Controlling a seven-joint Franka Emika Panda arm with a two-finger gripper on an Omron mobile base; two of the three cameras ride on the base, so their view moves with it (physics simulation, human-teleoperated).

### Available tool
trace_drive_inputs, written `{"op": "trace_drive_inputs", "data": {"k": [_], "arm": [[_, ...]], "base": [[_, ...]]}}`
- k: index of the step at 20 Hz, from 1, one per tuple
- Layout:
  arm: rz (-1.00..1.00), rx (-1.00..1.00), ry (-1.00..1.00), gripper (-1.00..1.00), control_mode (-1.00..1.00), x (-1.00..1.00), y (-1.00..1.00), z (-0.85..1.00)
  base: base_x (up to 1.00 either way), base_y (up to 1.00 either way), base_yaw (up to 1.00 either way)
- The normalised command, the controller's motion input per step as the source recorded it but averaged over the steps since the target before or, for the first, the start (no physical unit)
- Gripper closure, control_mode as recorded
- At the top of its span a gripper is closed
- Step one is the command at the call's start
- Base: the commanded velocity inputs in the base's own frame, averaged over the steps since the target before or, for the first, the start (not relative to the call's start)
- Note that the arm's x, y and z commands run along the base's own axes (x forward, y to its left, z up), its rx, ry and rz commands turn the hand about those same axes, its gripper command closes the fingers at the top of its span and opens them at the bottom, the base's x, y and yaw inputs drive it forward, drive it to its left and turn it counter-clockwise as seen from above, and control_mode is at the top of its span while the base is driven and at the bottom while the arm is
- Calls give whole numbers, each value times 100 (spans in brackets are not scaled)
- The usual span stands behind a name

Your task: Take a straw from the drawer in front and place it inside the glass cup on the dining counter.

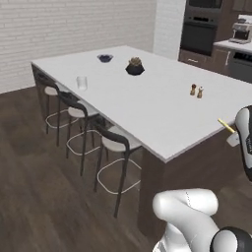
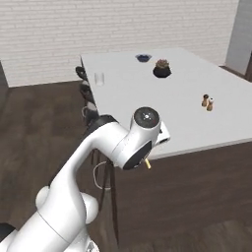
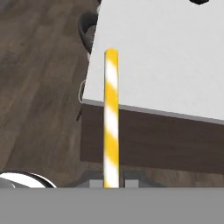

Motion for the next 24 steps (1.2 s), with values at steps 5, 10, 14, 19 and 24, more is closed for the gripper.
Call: {"op": "trace_drive_inputs", "data": {"k": [5, 10, 14, 19, 24], "arm": [[0, 0, 0, 100, 100, 0, 0, 0], [0, 0, 0, 100, 100, 0, 0, 0], [0, 0, 0, 100, 100, 0, 0, 0], [0, 0, 0, 100, 100, 0, 0, 0], [0, 0, 0, 100, 100, 0, 0, 0]], "base": [[9, 100, -12], [33, 100, -21], [50, 100, -30], [58, 100, -34], [53, 94, -39]]}}
